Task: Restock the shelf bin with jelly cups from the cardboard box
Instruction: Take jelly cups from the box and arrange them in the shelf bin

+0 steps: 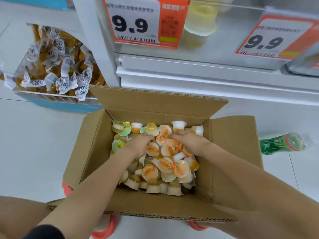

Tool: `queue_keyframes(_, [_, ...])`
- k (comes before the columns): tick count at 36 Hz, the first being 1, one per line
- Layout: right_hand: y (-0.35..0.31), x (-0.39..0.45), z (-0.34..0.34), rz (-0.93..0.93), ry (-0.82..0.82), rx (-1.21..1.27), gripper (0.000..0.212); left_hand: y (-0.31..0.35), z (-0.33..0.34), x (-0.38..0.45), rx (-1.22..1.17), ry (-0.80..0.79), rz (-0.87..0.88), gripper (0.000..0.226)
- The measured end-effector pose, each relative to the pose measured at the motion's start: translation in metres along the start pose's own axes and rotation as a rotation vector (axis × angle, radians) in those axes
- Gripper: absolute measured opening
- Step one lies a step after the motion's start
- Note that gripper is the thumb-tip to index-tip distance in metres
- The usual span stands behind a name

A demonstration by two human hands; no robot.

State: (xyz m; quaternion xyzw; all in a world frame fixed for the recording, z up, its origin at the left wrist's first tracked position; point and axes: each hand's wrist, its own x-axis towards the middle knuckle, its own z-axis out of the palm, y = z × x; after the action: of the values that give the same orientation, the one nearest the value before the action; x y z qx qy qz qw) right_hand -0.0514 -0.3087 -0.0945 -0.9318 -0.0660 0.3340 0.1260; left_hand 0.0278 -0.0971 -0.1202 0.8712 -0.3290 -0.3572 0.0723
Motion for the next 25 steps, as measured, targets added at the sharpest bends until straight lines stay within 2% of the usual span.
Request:
queue_keyframes(2, [-0.003, 0.010, 0.004, 0.000, -0.041, -0.068, 0.080, -0.004, 0.007, 0.007, -0.140, -0.017, -0.020, 0.046])
queue_keyframes(4, [-0.008, 0.017, 0.008, 0.027, -0.069, -0.151, 0.088, -0.002, 0.014, 0.012, -0.240, -0.103, -0.031, 0.058])
queue_keyframes(7, [-0.013, 0.023, 0.013, 0.051, -0.046, -0.195, 0.088, 0.004, 0.026, 0.022, -0.234, -0.112, -0.034, 0.067])
queue_keyframes(11, [-0.008, 0.027, 0.019, 0.061, 0.022, -0.153, 0.088, 0.006, 0.028, 0.028, -0.220, -0.057, -0.074, 0.052])
queue_keyframes(15, [-0.006, 0.019, 0.018, 0.099, 0.126, 0.070, 0.076, 0.003, 0.019, 0.016, -0.328, -0.082, -0.129, 0.041])
queue_keyframes(19, [-0.015, 0.001, 0.004, 0.179, 0.357, 0.438, 0.062, 0.011, -0.017, -0.007, -0.722, 0.052, -0.186, 0.032])
queue_keyframes(22, [-0.027, -0.020, -0.023, 0.130, 0.441, 0.634, 0.055, 0.035, -0.057, -0.029, -0.984, 0.151, -0.151, 0.015])
queue_keyframes(25, [-0.041, -0.050, -0.062, 0.110, 0.500, 0.727, 0.054, 0.059, -0.097, -0.056, -1.076, 0.136, -0.043, 0.010])
